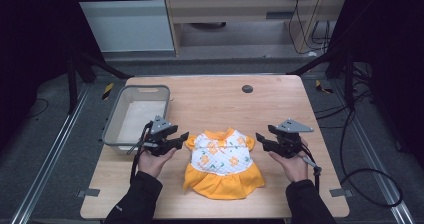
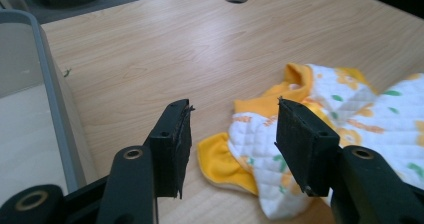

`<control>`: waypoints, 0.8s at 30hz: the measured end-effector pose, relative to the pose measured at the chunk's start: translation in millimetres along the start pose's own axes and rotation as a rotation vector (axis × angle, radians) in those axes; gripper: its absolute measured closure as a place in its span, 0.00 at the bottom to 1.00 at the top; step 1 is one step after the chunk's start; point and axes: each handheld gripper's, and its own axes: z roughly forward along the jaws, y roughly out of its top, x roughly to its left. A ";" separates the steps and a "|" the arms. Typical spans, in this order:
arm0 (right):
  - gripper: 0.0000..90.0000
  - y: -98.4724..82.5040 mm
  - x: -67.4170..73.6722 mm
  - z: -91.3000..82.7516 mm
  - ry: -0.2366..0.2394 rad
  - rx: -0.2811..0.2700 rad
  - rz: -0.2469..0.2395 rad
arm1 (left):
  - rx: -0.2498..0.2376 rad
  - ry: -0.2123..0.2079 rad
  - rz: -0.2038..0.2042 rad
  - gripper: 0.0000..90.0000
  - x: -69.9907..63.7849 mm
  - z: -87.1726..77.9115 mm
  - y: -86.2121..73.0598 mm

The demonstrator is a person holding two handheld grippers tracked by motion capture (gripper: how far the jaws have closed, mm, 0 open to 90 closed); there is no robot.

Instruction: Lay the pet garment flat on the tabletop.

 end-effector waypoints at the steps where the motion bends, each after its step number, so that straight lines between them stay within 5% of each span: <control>1: 0.48 0.6 -1.2 4.7 0.001 0.006 0.001 | 0.007 0.001 0.000 0.53 1.1 5.4 0.5; 6: 0.52 -3.3 -5.9 27.5 -0.001 0.053 0.000 | 0.040 -0.008 -0.031 0.54 4.7 30.4 -0.6; 13: 0.56 -19.4 -5.1 58.4 0.036 0.137 0.002 | 0.157 -0.023 -0.020 0.55 2.6 62.1 -13.0; 24: 0.64 -31.0 0.4 77.5 0.065 0.228 -0.023 | 0.230 -0.025 -0.029 0.63 1.5 78.1 -30.2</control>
